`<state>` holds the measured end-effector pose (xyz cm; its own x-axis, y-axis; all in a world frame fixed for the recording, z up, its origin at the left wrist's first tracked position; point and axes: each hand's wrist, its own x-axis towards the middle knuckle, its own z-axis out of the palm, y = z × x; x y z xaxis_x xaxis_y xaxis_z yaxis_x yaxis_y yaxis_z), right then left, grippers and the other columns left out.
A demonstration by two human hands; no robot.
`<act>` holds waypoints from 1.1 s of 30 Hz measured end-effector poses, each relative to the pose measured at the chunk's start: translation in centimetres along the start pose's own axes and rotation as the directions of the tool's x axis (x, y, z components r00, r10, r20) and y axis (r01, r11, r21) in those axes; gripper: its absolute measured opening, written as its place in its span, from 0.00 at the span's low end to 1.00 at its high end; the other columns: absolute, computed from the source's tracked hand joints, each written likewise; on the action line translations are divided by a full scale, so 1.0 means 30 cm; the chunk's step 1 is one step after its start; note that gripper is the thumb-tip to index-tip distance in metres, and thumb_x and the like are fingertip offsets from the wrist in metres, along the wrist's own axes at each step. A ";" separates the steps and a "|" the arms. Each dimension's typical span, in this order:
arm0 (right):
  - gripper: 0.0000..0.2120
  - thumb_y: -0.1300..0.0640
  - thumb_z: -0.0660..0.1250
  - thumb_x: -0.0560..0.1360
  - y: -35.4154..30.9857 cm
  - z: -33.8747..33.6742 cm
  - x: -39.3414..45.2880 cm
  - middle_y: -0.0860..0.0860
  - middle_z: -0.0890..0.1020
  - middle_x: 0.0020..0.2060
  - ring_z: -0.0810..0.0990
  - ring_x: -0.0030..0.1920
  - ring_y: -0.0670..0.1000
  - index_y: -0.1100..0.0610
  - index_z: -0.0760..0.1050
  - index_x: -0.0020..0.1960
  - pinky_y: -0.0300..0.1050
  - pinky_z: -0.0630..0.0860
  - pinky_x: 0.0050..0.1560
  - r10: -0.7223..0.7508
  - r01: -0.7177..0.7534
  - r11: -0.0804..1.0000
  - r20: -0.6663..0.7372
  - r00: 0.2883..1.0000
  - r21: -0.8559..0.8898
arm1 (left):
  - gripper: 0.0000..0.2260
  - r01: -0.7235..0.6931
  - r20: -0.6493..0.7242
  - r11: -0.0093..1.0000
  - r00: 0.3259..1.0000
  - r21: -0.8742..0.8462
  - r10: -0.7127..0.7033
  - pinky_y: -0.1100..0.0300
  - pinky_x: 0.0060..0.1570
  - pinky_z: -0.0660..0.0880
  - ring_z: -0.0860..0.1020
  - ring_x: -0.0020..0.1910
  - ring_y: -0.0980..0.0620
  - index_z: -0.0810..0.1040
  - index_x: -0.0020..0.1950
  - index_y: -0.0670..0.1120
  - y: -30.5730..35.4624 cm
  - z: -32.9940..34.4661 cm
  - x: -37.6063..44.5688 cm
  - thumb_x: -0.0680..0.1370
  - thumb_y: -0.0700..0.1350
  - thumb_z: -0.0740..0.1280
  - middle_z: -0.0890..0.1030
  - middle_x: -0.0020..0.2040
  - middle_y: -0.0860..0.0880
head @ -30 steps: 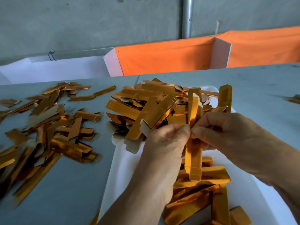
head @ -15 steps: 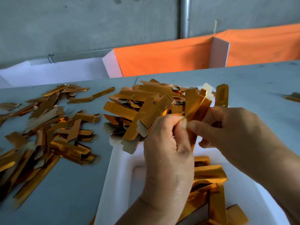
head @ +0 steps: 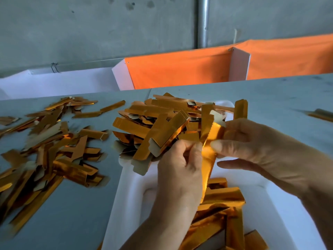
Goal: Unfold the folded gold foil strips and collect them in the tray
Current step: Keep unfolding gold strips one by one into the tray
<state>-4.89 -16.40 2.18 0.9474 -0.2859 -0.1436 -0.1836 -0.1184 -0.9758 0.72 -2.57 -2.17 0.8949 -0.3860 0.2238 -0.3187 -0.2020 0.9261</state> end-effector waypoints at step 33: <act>0.19 0.45 0.65 0.69 0.020 0.015 0.017 0.52 0.86 0.43 0.85 0.47 0.51 0.58 0.81 0.51 0.46 0.81 0.49 -0.144 0.157 0.983 -0.131 0.981 0.098 | 0.09 0.250 0.260 0.938 0.948 -0.240 -0.186 0.54 0.48 0.79 0.83 0.47 0.53 0.78 0.52 0.52 -0.026 -0.081 0.056 0.72 0.45 0.71 0.84 0.43 0.52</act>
<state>-4.41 -16.19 1.44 0.9213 -0.3883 0.0211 -0.0057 -0.0678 -0.9977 3.22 -0.88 -1.80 0.8263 -0.5619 -0.0396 0.0000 -0.0702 0.9975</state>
